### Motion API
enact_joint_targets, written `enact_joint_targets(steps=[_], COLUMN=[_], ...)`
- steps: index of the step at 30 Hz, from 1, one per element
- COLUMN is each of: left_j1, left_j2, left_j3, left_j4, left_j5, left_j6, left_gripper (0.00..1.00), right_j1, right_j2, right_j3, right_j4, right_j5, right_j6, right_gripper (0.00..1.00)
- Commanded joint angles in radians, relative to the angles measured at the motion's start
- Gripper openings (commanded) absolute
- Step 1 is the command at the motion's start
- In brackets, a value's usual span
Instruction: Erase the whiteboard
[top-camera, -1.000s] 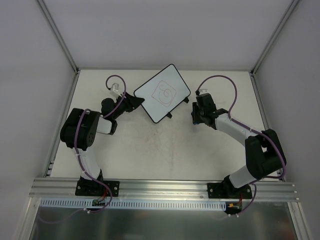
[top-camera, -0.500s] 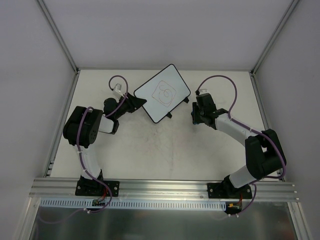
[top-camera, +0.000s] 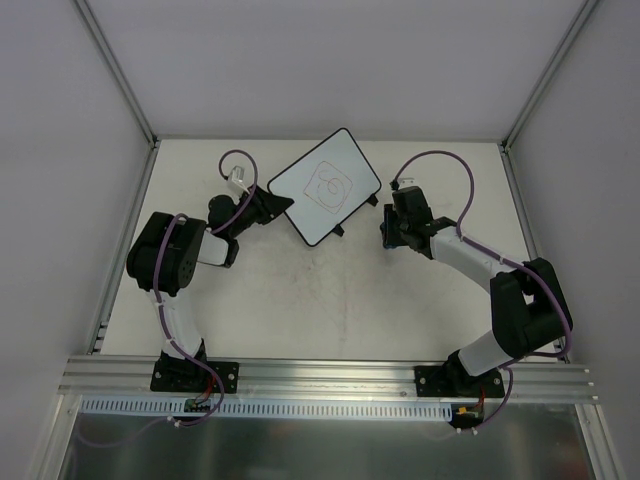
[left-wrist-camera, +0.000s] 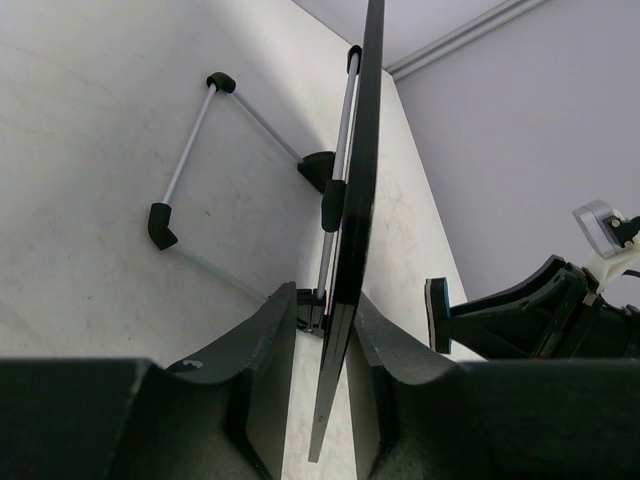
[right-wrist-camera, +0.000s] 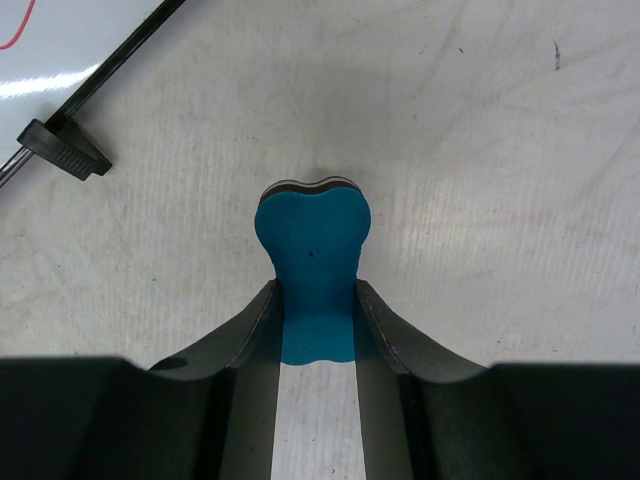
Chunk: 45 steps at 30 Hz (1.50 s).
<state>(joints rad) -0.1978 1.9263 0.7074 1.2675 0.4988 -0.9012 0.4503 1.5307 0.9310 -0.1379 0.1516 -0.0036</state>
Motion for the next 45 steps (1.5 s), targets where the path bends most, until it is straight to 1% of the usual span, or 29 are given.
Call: enact_joint_targets(steps=[1,3,5,10,20,27,30,35,38,40,45], left_j1=[-0.012,-0.012,-0.012,-0.012,-0.014,-0.014,-0.014,-0.015,-0.017,-0.017,-0.018], left_j2=[-0.010,-0.009,-0.004,0.005,0.022,0.031,0.028,0.019,0.017,0.019,0.017], left_j3=[0.033,0.035,0.033,0.035,0.044,0.046,0.046,0.040,0.030,0.030,0.021], left_j4=[0.326,0.328,0.336,0.359,0.369,0.383,0.388,0.394,0.401,0.405,0.406], left_j5=[0.024,0.027,0.027,0.037,0.044,0.057,0.060,0.067,0.067,0.069,0.072], left_j6=[0.007,0.007,0.007,0.002,-0.013,-0.024,-0.028,-0.028,-0.030,-0.028,-0.021], left_gripper=[0.24,0.24,0.21,0.20,0.17,0.15,0.15,0.12,0.09,0.08,0.06], right_j1=[0.007,0.007,0.007,0.007,0.008,0.047,0.074,0.096,0.096,0.097,0.099], right_j2=[-0.017,-0.011,0.002,0.066,0.290,0.437,0.459,0.453,0.471,0.482,0.513], right_j3=[0.058,0.089,0.121,0.278,0.580,0.748,0.753,0.674,0.663,0.657,0.684], right_j4=[0.029,0.029,0.029,0.027,0.021,0.041,0.104,0.277,0.332,0.360,0.353], right_j5=[-0.032,-0.053,-0.069,-0.141,-0.256,-0.274,-0.253,-0.239,-0.233,-0.222,-0.196], right_j6=[0.039,0.045,0.057,0.077,0.073,0.031,0.013,0.013,0.013,0.011,0.013], right_gripper=[0.07,0.03,0.00,0.00,0.00,0.00,0.00,0.00,0.00,0.00,0.00])
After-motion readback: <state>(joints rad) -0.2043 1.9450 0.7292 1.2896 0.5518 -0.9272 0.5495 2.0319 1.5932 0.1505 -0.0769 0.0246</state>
